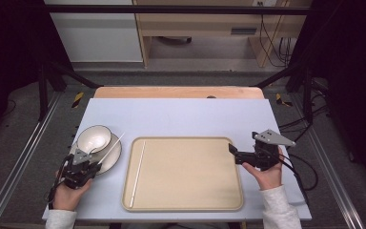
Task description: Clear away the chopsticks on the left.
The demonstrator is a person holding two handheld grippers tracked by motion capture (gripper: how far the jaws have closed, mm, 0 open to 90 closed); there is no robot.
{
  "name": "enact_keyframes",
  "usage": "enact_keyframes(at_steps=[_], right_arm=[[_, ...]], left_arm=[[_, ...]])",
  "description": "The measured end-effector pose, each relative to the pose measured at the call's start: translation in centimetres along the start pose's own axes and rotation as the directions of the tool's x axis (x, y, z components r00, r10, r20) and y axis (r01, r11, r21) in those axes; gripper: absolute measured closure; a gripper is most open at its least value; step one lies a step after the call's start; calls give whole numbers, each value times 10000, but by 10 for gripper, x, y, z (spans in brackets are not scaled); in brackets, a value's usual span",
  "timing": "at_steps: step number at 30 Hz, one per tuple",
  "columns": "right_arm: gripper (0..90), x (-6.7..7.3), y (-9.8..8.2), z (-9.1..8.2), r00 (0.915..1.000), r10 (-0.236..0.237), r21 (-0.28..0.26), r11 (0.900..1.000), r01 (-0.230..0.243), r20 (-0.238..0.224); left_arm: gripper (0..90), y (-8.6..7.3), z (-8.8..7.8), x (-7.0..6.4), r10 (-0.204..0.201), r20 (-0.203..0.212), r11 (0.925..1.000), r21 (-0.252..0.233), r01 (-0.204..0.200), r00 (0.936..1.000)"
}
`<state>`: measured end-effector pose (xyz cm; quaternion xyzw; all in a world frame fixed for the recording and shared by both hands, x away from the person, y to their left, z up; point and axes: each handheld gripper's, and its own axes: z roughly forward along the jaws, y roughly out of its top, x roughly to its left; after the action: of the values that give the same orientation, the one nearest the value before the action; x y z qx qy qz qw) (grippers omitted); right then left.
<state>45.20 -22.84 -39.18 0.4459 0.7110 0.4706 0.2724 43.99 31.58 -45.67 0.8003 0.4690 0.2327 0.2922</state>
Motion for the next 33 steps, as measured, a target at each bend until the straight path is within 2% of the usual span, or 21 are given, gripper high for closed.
enact_keyframes(at_steps=[7,13,14,17,20,23,25,27,28,33], right_arm=[[42,0,0,0,10000,-7,7,10000,7,4],[42,-1,0,-1,10000,15,-9,10000,-15,-7],[42,-1,0,-1,10000,-16,-6,10000,16,-10],[42,-1,0,-1,10000,-41,-12,10000,41,-6],[42,-1,0,-2,10000,-17,-31,10000,17,6],[42,-1,1,-2,10000,43,-64,10000,-43,1],[42,-2,1,-3,10000,-36,-63,10000,36,5],[42,-2,1,-3,10000,5,-81,10000,-5,6],[42,-2,1,-3,10000,0,-104,9999,0,29],[42,-2,1,-4,10000,26,-103,9999,-25,26]], left_arm=[[839,2,-3,-5,-23,117,10000,-62,24,9999],[841,6,-12,-13,-5,74,9983,-575,9,10000],[841,8,-15,-17,-11,45,9969,-782,15,10000],[842,10,-19,-20,15,15,9955,-944,-14,10000],[842,13,-26,-28,-45,-63,9910,-1341,36,10000],[842,14,-29,-31,-134,-117,9891,-1469,115,9998],[842,15,-32,-39,-253,-174,9854,-1686,220,9995],[842,16,-33,-41,-254,-181,9851,-1706,219,9995],[842,17,-35,-46,-284,-191,9827,-1836,244,9994],[842,20,-37,-57,-384,-199,9786,-2028,336,9991]])
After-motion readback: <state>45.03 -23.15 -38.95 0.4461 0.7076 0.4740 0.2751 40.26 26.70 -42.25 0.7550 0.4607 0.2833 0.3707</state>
